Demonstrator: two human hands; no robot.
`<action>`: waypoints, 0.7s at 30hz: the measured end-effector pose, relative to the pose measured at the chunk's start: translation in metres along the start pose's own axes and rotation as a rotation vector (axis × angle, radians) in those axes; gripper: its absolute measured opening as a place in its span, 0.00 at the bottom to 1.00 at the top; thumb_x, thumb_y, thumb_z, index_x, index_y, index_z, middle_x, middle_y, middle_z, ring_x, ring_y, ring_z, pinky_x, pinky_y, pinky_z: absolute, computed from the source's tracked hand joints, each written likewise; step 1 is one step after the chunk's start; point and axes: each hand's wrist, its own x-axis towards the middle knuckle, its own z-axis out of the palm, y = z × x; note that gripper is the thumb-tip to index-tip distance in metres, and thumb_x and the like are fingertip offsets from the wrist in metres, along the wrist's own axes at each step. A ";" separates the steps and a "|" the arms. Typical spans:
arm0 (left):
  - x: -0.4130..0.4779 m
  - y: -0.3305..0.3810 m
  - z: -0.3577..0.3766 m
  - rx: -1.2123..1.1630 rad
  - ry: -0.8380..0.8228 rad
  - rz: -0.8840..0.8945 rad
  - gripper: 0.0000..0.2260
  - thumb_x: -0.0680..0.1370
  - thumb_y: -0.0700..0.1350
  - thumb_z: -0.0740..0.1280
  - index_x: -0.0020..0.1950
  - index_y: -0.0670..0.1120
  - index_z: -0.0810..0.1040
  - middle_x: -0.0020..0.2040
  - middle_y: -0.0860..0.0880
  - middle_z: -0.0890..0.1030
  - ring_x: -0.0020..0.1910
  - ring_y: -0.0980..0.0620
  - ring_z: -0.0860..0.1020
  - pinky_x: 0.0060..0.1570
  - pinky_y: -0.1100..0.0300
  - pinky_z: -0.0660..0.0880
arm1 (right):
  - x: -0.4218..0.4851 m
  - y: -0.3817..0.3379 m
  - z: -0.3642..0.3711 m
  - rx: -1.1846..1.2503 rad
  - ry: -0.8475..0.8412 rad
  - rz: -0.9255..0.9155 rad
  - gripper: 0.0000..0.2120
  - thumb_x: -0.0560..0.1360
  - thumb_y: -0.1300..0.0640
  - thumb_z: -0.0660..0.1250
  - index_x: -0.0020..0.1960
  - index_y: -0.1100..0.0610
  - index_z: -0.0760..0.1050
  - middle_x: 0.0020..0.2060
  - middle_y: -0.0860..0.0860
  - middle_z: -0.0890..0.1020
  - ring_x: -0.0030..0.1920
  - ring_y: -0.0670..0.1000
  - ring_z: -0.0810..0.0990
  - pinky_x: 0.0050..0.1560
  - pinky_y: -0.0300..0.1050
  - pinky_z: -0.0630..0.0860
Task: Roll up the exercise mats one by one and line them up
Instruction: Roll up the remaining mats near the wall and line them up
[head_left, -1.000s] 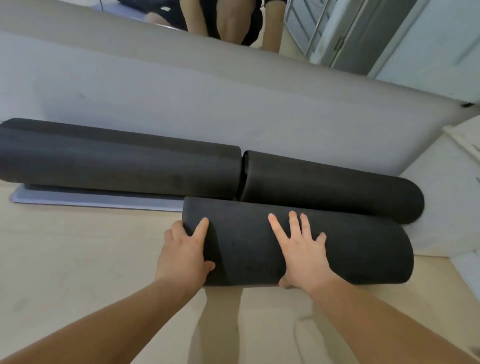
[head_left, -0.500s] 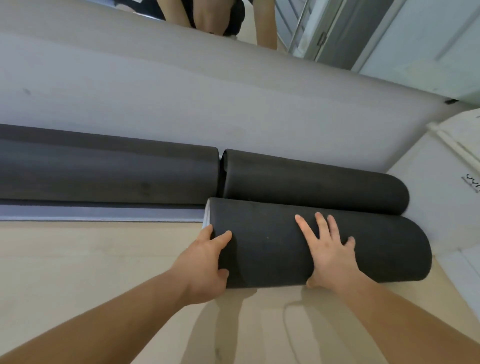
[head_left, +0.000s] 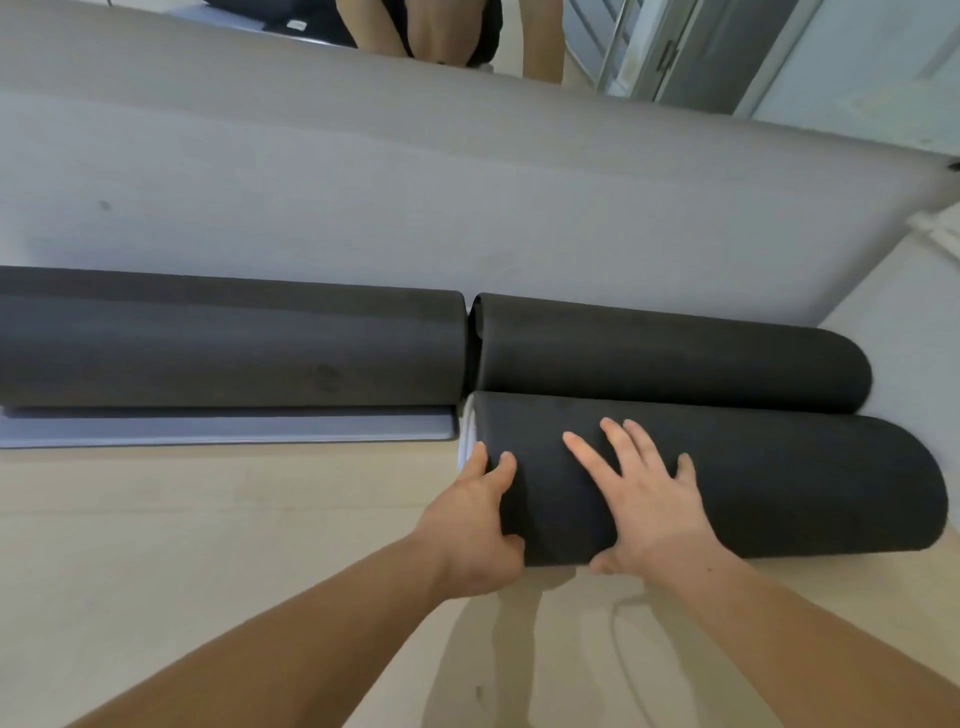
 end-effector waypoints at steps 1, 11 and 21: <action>0.001 0.002 -0.002 -0.013 -0.020 0.002 0.41 0.81 0.45 0.69 0.87 0.54 0.47 0.86 0.55 0.43 0.81 0.45 0.62 0.74 0.57 0.68 | -0.001 0.003 0.000 0.000 -0.014 0.010 0.71 0.63 0.34 0.80 0.75 0.35 0.21 0.82 0.50 0.34 0.82 0.57 0.32 0.77 0.74 0.51; -0.056 -0.057 -0.036 -0.021 0.196 -0.058 0.33 0.83 0.44 0.69 0.85 0.56 0.58 0.84 0.55 0.60 0.81 0.49 0.64 0.76 0.53 0.68 | -0.022 -0.082 -0.052 0.038 0.110 -0.222 0.45 0.74 0.29 0.67 0.83 0.44 0.52 0.82 0.54 0.58 0.83 0.58 0.52 0.80 0.66 0.52; -0.317 -0.217 -0.126 -0.260 0.120 -0.467 0.34 0.82 0.52 0.71 0.84 0.57 0.59 0.78 0.54 0.70 0.67 0.55 0.78 0.67 0.60 0.75 | -0.084 -0.348 -0.139 -0.062 0.012 -0.630 0.18 0.79 0.38 0.63 0.62 0.50 0.76 0.56 0.49 0.81 0.56 0.56 0.80 0.53 0.52 0.77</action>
